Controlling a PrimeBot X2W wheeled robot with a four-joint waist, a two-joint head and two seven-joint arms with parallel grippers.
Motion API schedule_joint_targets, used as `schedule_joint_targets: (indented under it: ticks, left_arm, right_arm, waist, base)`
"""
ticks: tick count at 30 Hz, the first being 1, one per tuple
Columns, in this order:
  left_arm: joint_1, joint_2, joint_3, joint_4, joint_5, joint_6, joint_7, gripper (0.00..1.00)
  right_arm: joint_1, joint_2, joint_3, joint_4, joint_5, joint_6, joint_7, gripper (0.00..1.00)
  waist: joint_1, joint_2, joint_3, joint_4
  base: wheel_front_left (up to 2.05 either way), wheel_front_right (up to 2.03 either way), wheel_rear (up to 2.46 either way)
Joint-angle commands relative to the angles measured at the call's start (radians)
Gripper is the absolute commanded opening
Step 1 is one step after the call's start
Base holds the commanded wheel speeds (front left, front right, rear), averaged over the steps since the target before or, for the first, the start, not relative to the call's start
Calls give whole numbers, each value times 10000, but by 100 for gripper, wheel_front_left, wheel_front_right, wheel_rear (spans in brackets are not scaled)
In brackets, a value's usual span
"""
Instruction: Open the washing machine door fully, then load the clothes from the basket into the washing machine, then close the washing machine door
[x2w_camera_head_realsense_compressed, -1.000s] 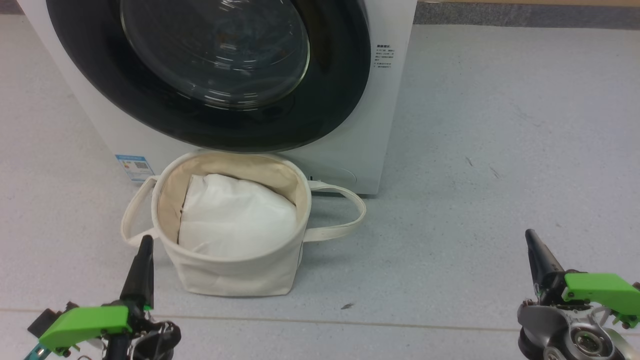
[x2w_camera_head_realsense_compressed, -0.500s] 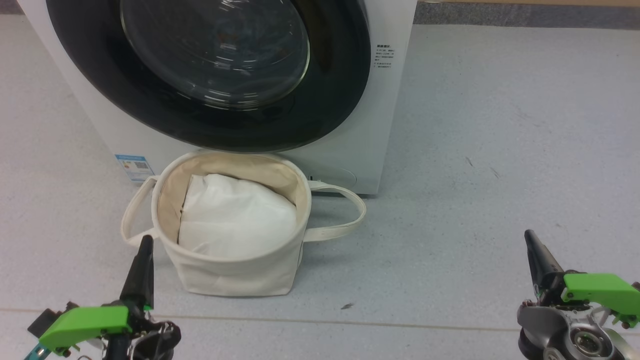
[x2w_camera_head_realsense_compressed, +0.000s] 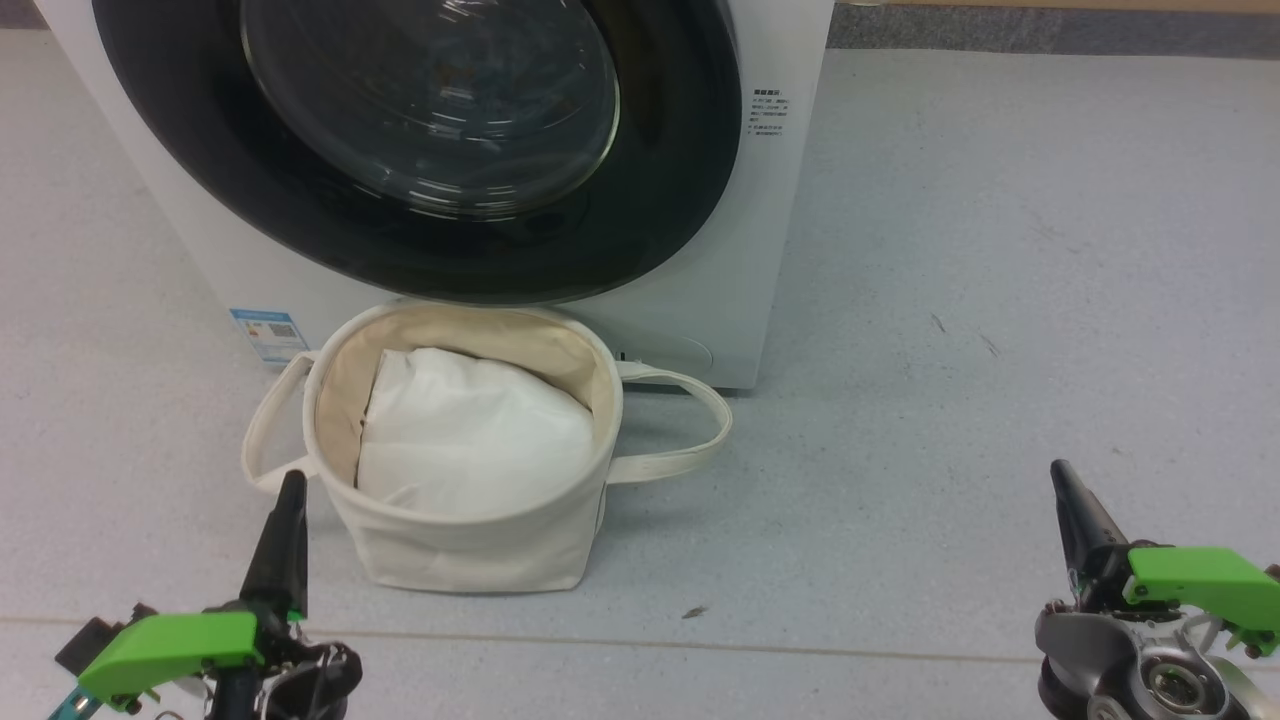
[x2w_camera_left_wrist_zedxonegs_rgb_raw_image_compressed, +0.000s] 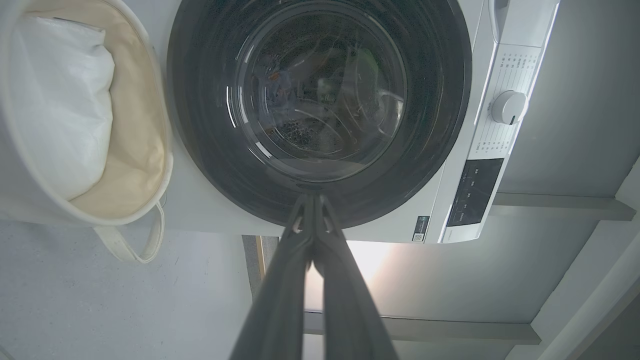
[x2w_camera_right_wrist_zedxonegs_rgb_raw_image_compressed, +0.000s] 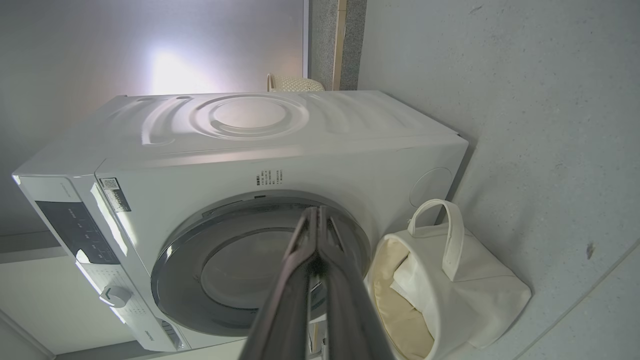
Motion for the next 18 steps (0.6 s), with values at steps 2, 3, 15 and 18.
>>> schedule_joint_targets:
  ticks: [2,3,15,18]
  left_arm:
    - [-93,75,366,-400,-6,15,71,0]
    - [-93,75,366,-400,-6,15,71,0]
    - [-92,75,366,-401,-6,15,71,0]
    - [-92,75,366,-401,-6,16,71,0]
  right_arm:
    - [-184,-259,105,-363,105,0,-51,0]
    - [-185,-261,107,-363,107,0,-53,0]
    - [-187,-276,127,-373,123,0,-70,0]
    - [-188,-280,131,-375,127,0,-73,0]
  waist:
    - [0,0,0,0]
    - [0,0,0,0]
    - [0,0,0,0]
    - [0,0,0,0]
  base:
    - [0,0,0]
    - [0,0,0]
    - [0,0,0]
    - [0,0,0]
